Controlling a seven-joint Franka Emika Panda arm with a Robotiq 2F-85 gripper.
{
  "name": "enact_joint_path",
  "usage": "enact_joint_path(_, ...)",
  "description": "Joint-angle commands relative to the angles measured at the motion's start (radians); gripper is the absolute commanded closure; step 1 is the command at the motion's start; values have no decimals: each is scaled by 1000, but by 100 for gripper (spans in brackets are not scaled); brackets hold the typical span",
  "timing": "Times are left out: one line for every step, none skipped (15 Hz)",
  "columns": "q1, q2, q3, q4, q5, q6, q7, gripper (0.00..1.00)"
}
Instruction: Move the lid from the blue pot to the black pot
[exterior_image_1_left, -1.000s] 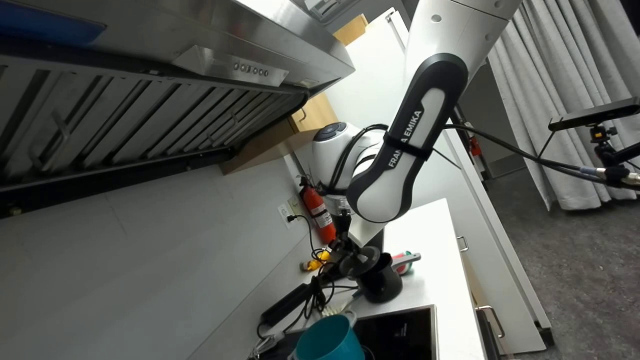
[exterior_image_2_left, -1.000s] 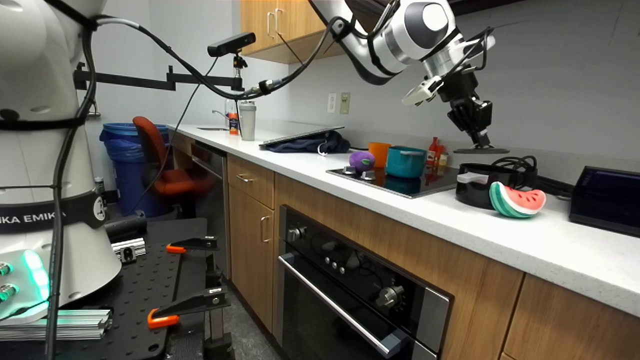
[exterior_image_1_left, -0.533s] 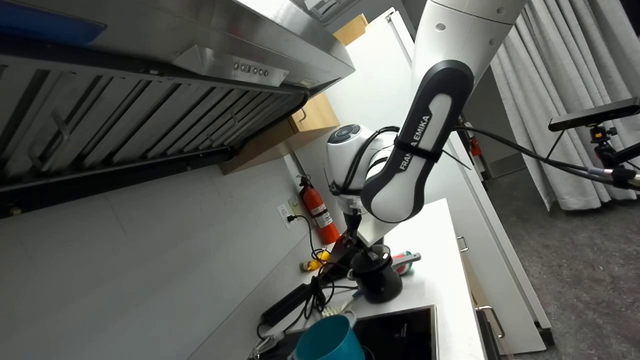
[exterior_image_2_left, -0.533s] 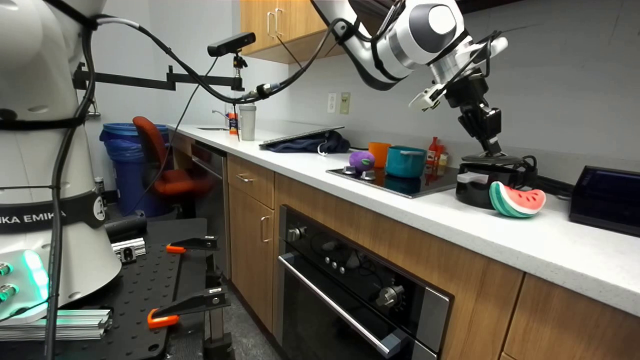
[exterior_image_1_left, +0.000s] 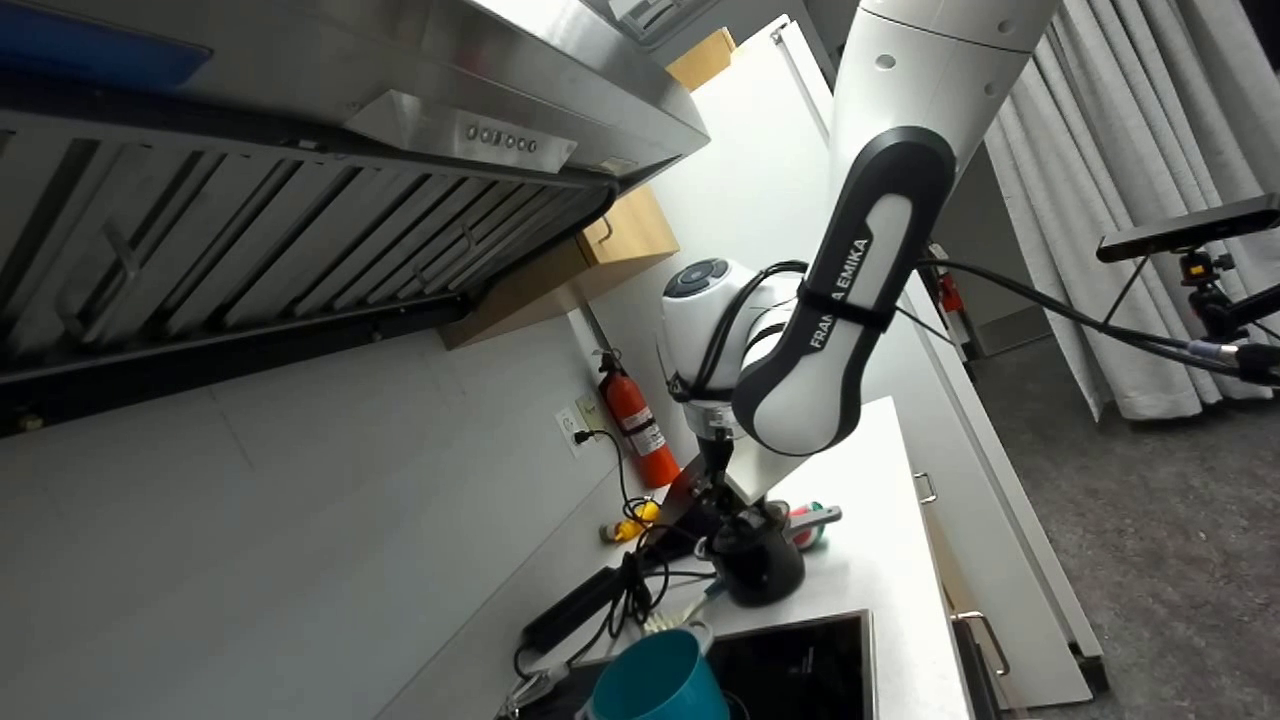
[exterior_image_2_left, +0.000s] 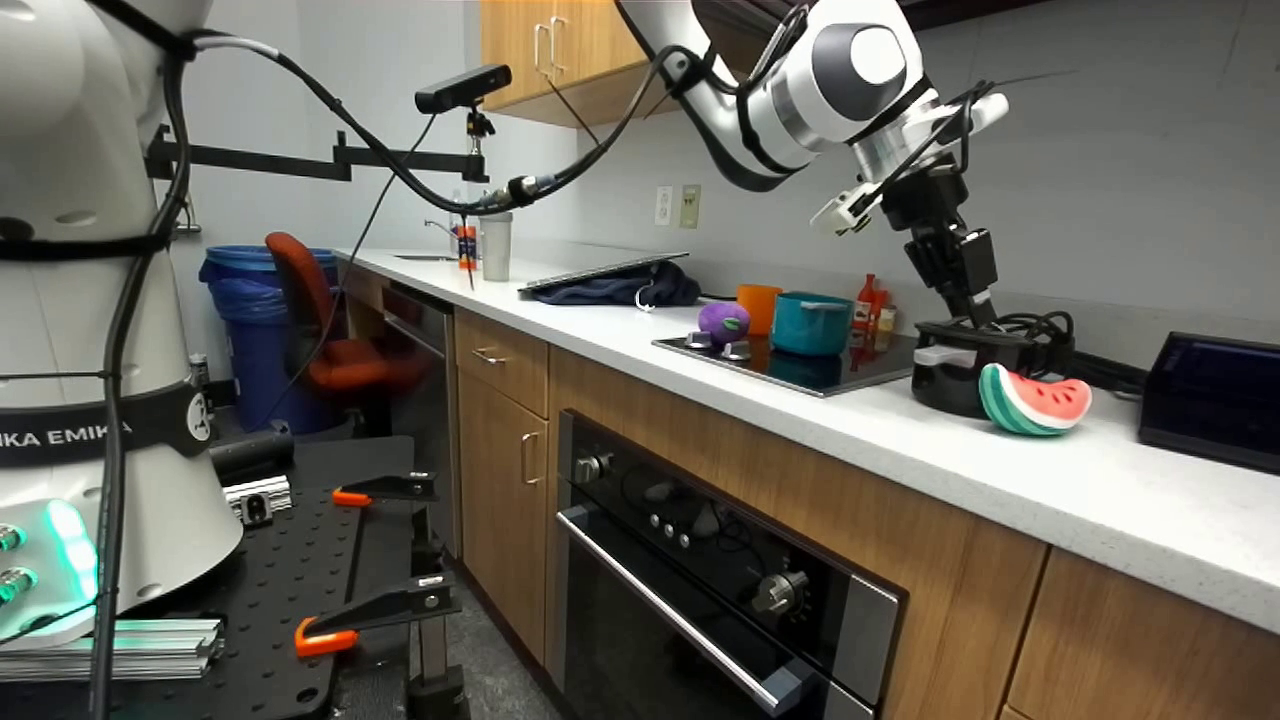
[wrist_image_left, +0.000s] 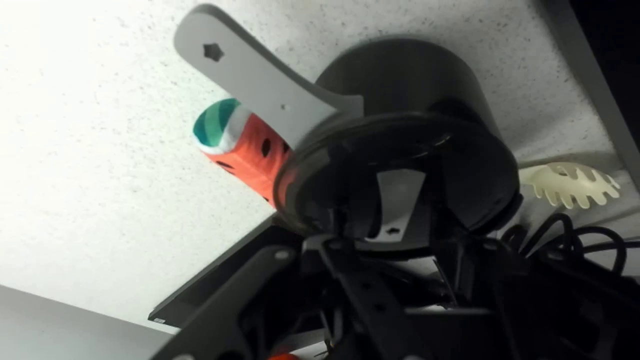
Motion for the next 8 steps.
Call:
enact_joint_path(-7, -14, 13, -20, 1, 24, 1, 24)
enact_joint_path(-7, -14, 14, -21, 1, 24, 0, 17)
enact_joint_path(-7, -15, 14, -22, -1, 24, -1, 8)
enact_joint_path(-6, -15, 14, -23, -2, 23, -1, 2)
enact_joint_path(-5, -16, 13, -25, -3, 24, 0, 0)
enact_joint_path(-6, -17, 13, -27, -3, 24, -1, 0)
enact_joint_path(-5, -18, 13, -29, -4, 24, -1, 0)
enact_joint_path(-4, -21, 12, -34, -4, 26, 0, 0)
